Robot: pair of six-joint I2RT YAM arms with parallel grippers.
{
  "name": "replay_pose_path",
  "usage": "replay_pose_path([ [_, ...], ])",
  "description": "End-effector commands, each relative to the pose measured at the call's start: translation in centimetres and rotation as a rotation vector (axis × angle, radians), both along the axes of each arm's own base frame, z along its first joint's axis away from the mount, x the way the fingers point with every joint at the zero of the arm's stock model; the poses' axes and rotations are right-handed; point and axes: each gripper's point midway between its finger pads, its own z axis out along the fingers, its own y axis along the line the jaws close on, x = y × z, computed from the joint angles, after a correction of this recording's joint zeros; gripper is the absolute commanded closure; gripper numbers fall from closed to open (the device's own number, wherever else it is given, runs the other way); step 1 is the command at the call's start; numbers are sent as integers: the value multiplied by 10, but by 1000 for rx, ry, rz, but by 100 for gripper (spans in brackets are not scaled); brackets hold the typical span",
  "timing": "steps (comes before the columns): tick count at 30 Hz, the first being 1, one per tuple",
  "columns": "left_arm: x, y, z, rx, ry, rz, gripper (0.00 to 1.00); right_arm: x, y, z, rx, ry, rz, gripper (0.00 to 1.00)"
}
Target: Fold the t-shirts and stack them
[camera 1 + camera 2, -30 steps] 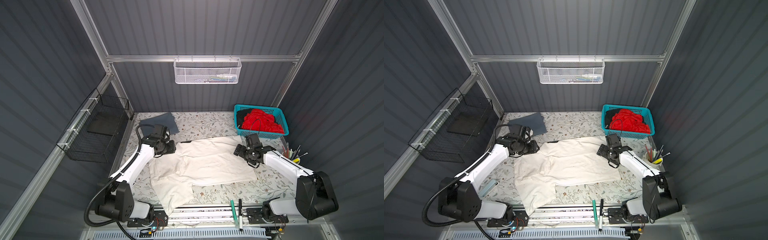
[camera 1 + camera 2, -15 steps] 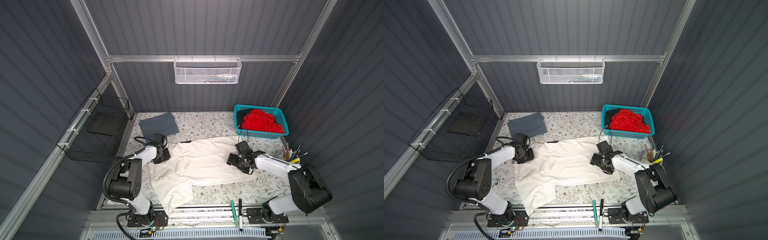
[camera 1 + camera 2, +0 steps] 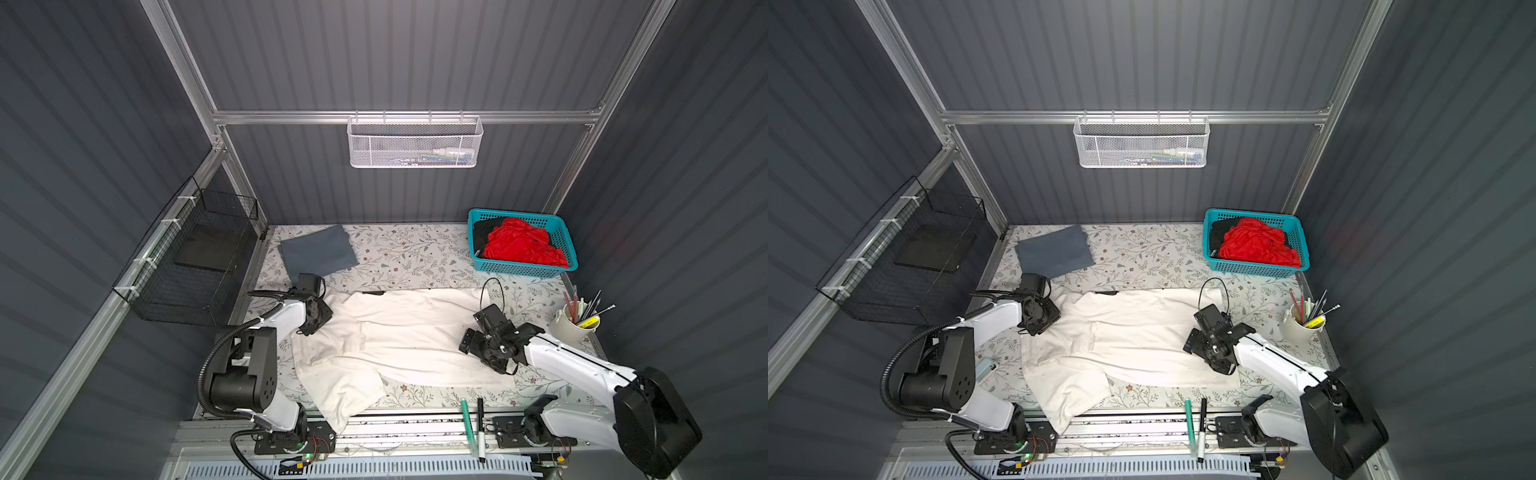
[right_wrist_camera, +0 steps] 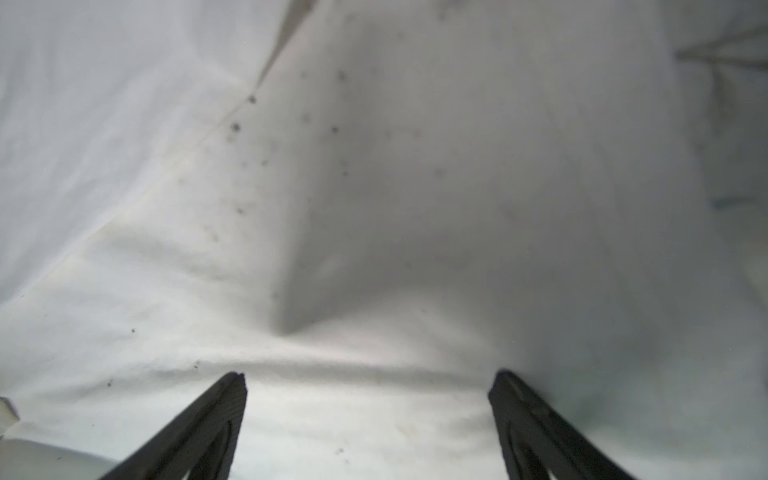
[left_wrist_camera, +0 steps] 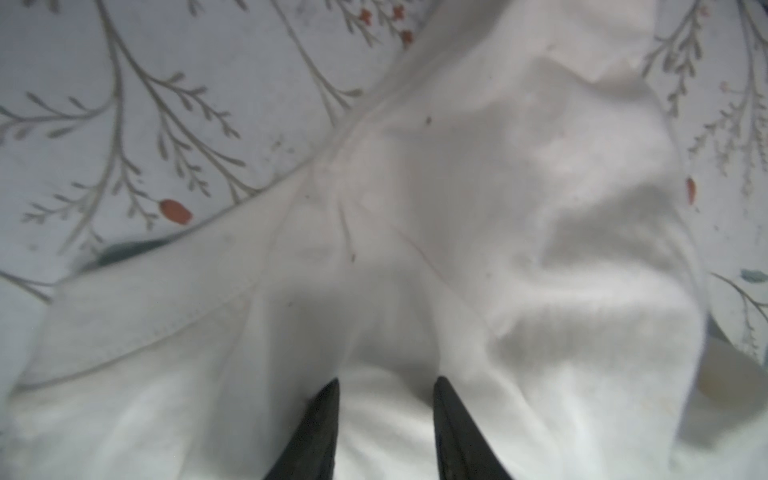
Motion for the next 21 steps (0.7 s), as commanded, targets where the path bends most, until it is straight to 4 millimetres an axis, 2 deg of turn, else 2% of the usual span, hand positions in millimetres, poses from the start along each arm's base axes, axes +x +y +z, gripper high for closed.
replay_pose_path([
  [1, -39, 27, -15, 121, 201, 6, 60, -45, -33, 0, -155, 197, -49, 6],
  [3, -17, 23, 11, 114, 111, -46, 59, -26, -42, 29, -243, 132, -17, 4],
  [5, 7, 18, 45, 114, -12, -108, 58, 8, -46, 61, -302, 34, 14, 3],
  [8, 40, 15, 88, 152, -146, -197, 56, 61, -44, 85, -256, -47, 50, 3],
  [10, 57, 9, 103, 153, -191, -268, 54, 97, -43, 91, -229, -99, 68, 3],
  [12, 70, 1, 108, 141, -208, -323, 54, 130, -42, 92, -219, -141, 90, 4],
  [15, 78, -1, 101, 129, -181, -325, 55, 166, -41, 76, -202, -134, 125, 13],
  [18, 76, 0, 98, 122, -171, -308, 55, 188, -38, 62, -197, -168, 151, 27],
  [21, 72, -1, 101, 111, -178, -297, 55, 198, -42, 46, -198, -170, 144, 43],
])
